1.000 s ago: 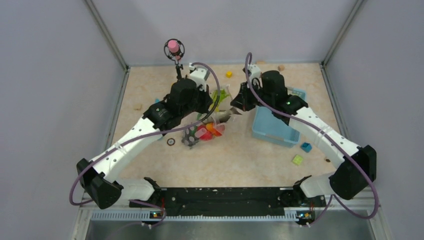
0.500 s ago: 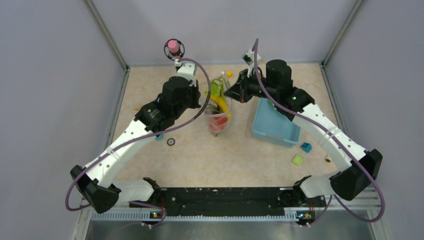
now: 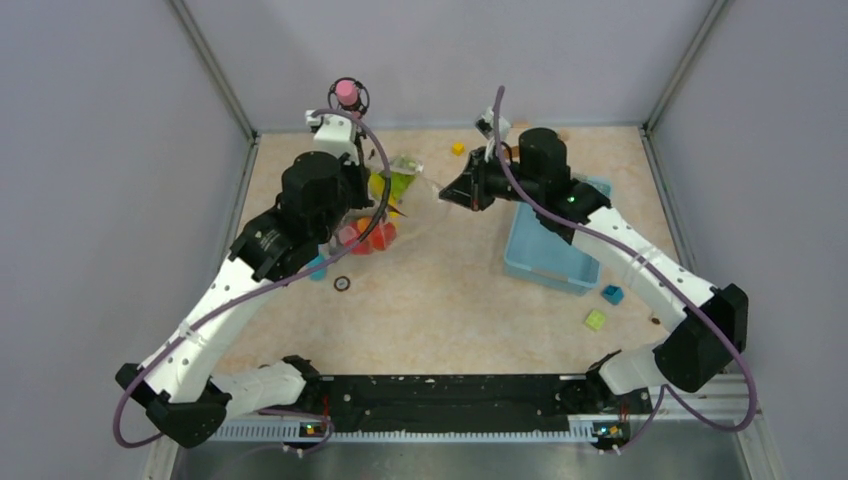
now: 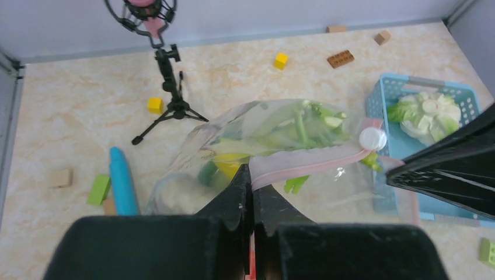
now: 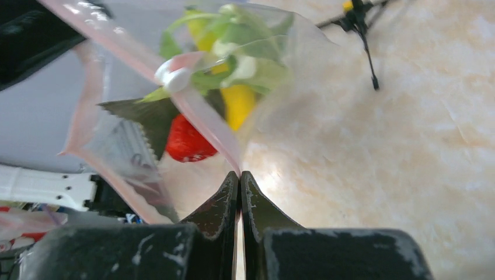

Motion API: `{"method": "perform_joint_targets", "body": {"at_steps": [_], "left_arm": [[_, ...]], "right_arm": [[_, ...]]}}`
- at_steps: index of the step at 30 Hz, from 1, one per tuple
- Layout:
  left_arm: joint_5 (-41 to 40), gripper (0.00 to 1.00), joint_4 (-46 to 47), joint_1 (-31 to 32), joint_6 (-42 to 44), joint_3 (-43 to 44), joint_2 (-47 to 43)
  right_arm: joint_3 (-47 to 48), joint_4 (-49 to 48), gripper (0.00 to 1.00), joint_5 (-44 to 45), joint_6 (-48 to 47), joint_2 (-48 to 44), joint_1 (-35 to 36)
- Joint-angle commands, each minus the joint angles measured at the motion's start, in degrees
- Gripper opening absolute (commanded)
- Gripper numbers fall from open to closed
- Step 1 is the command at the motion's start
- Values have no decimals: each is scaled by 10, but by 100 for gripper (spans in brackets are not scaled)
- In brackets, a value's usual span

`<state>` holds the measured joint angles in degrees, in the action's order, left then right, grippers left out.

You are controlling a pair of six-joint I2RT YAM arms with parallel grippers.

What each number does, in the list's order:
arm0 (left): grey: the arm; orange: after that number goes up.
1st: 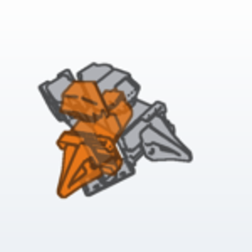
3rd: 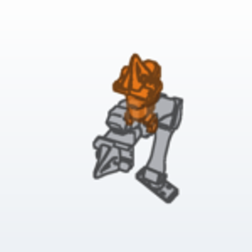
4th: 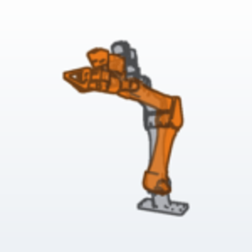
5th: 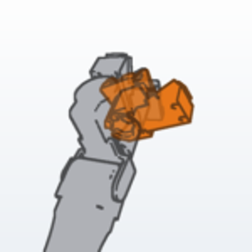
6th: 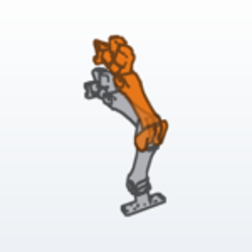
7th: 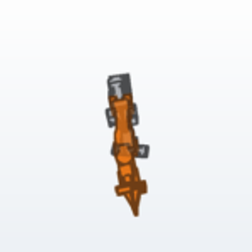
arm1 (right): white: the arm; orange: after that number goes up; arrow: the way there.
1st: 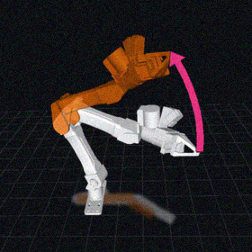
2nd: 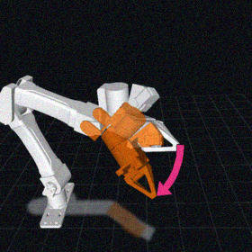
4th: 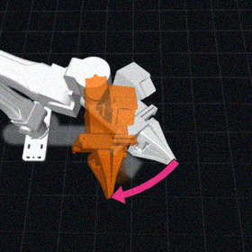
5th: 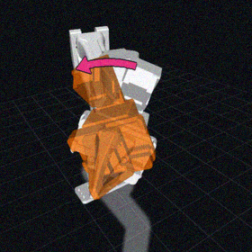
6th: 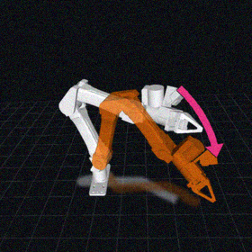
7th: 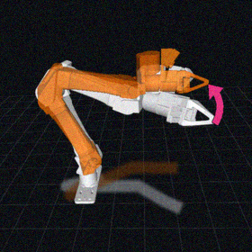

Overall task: Place the food in the zip-top bag and seal the zipper
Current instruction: Adjust the zipper food storage bag at the center of the board.

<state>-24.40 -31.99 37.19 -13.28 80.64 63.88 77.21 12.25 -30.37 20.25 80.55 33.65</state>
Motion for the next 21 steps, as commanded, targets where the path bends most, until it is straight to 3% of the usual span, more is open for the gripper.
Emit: {"method": "perform_joint_targets", "body": {"at_steps": [1,6,13,15,17,21], "left_arm": [[59,0,47,-4,16,-39,25],[148,0,78,-4,3,-108,58],[224,0,58,-2,-3,-70,104],[229,0,47,-3,-6,-59,112],[232,0,39,-3,-8,-49,116],[256,0,48,-3,-13,-39,119]], "right_arm": [[-91,-13,0,115,13,3,3],[-186,-19,0,185,22,0,-3],[-190,14,4,235,12,-28,-7],[-190,26,20,251,11,-42,-6],[-193,36,47,261,2,-60,-8],[-200,43,77,297,-15,-102,-18]]}}
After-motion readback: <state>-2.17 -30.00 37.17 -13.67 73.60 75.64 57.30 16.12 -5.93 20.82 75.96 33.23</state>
